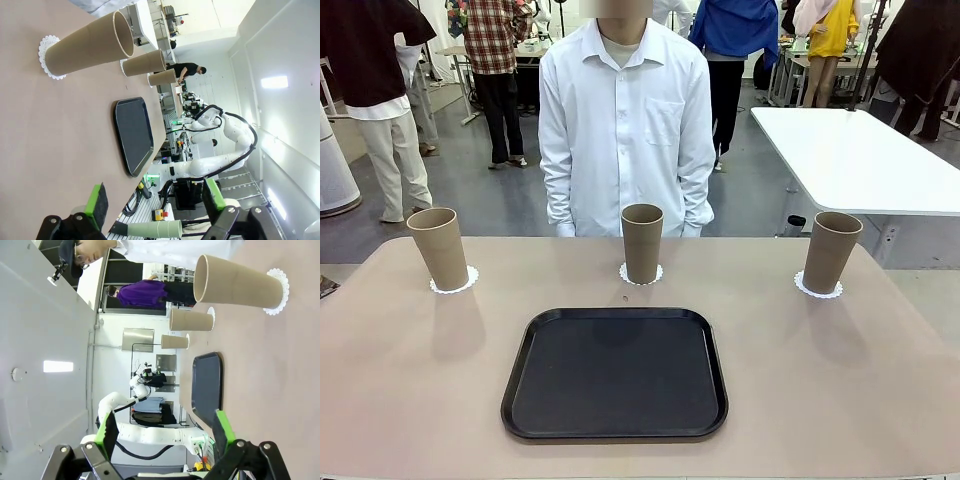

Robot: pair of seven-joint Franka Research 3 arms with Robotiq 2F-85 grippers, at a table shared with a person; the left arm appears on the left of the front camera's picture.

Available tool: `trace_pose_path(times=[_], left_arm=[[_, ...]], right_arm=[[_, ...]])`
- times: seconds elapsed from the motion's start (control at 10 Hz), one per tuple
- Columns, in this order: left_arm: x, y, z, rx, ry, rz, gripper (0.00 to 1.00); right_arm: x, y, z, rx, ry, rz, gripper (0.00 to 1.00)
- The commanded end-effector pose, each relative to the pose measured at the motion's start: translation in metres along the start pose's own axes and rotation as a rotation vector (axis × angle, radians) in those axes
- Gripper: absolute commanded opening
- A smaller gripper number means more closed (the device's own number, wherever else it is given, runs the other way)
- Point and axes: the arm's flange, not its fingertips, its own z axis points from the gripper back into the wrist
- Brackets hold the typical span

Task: Place coasters on the table and set cups on them.
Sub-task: Take one Reusable plastic cup from the Flat Tray and place it on a coaster set by the human.

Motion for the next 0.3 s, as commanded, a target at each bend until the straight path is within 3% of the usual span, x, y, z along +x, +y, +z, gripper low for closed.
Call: trace_pose_path(times=[0.0, 0.2], left_arm=[[-0.0013, -0.0027, 0.0004, 0.006, -0.004, -0.002, 1.0], [-0.0013, -0.0027, 0.0004, 0.006, -0.004, -0.002, 1.0]], right_arm=[[-0.001, -0.0001, -0.0015, 0.008, -0.006, -0.002, 1.0], [-0.001, -0.0001, -0.0015, 0.008, -0.006, -0.002, 1.0]])
